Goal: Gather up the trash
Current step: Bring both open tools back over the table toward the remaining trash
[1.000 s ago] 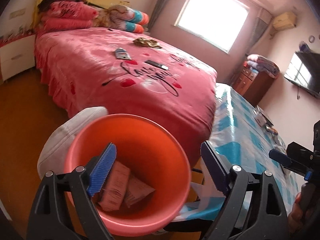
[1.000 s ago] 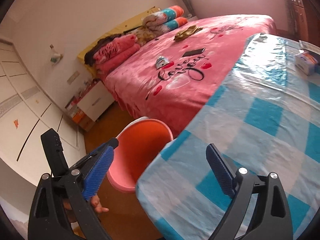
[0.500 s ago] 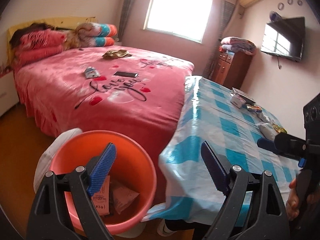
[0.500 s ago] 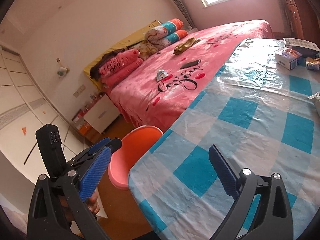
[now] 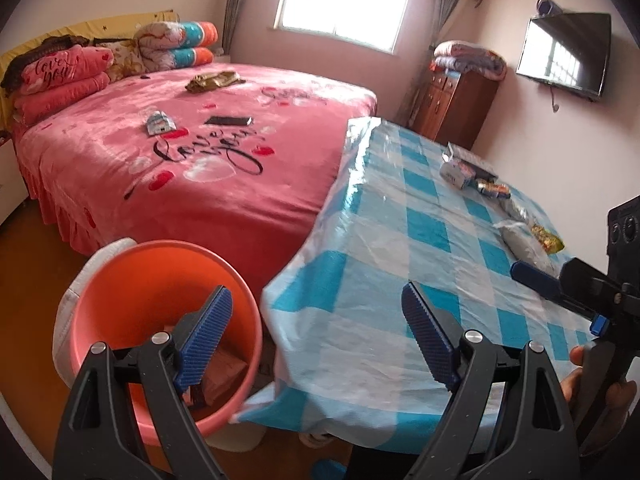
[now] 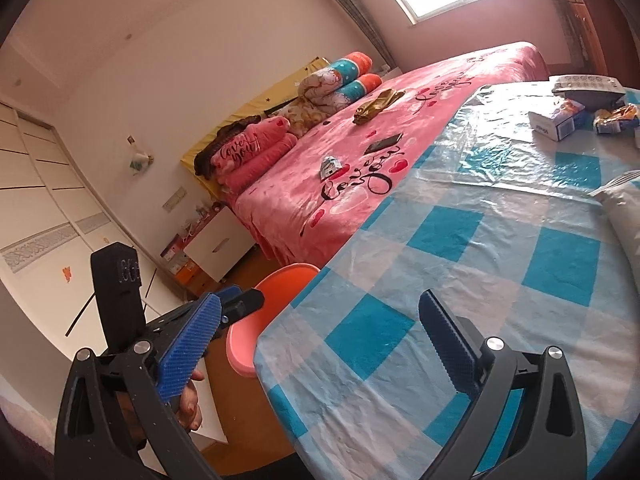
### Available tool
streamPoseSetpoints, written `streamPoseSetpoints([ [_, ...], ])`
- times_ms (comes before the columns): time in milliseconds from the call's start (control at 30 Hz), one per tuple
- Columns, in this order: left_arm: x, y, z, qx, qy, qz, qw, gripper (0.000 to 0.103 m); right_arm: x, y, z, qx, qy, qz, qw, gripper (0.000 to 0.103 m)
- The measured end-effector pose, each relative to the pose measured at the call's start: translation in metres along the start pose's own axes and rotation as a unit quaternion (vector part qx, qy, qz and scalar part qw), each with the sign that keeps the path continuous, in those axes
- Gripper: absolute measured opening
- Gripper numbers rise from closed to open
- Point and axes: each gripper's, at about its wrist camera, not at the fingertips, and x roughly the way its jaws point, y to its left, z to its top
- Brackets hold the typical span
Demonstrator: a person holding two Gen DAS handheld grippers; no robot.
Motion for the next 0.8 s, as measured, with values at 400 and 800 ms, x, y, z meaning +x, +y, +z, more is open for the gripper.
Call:
streamPoseSetpoints([
  [400,0.012,-0.048,0.002,0.038,0.021,-0.014,0.999,0.087,-0.026,-0.023,0.003,0.023,-0.015,-0.009,1.0,0.098],
  [800,0.025,-0.084,0.003,0.046,0.051,-0.033,0.9971,0.087,-0.059,-0.04,0.006,0.016,-0.038,-0.046,0.998,0.098],
])
